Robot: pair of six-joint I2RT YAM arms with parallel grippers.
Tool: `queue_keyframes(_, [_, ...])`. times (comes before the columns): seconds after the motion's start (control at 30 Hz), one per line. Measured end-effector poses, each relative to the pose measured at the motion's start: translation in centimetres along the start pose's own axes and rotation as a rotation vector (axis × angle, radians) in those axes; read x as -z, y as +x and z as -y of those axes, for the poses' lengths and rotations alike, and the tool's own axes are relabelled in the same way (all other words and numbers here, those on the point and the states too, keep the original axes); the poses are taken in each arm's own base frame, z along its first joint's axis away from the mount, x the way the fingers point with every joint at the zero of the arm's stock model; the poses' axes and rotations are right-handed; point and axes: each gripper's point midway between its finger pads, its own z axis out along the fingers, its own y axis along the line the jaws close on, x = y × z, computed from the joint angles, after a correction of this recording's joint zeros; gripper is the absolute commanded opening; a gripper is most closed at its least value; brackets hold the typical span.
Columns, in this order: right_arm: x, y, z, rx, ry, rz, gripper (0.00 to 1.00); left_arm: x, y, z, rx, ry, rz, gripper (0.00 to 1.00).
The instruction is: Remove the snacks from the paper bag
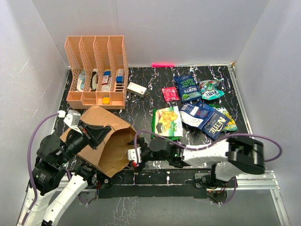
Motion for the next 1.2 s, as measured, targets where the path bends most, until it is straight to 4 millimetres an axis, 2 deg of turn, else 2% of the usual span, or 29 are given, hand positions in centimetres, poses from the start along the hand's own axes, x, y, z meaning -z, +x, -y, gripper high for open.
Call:
queue_keyframes(0.1, [-2.8,1.0,-0.5,0.118,-0.044,-0.011,0.82,0.2,-0.1,-0.2,0.000,-0.018,-0.002,0.00])
queue_keyframes(0.17, [-5.0,1.2,0.0,0.192,-0.042,-0.009,0.79,0.4,-0.2,-0.2,-0.004,-0.022,0.001,0.00])
queue_keyframes(0.4, [-11.4,2.2,3.4,0.367,0.036,-0.008,0.76,0.9,-0.9,-0.1,-0.009,-0.041,0.015,0.00])
queue_keyframes(0.6, [-14.3,4.8,6.6,0.389,0.078,-0.039,0.76,1.4,-1.0,0.0,-0.003,-0.041,0.026,0.00])
queue_keyframes(0.7, [-15.9,5.2,7.8,0.389,0.102,-0.036,0.74,1.6,-1.1,0.1,-0.002,-0.037,0.035,0.00])
queue_keyframes(0.87, [-17.8,5.8,8.3,0.370,0.143,-0.021,0.69,1.7,-1.0,0.1,-0.004,-0.040,0.031,0.00])
queue_keyframes(1.07, [-18.9,8.2,8.4,0.373,0.172,-0.041,0.65,1.8,-1.1,0.2,-0.008,-0.037,0.033,0.00])
queue_keyframes(1.2, [-20.2,7.9,9.5,0.401,0.201,-0.026,0.60,1.8,-1.1,0.2,-0.007,-0.035,0.033,0.00])
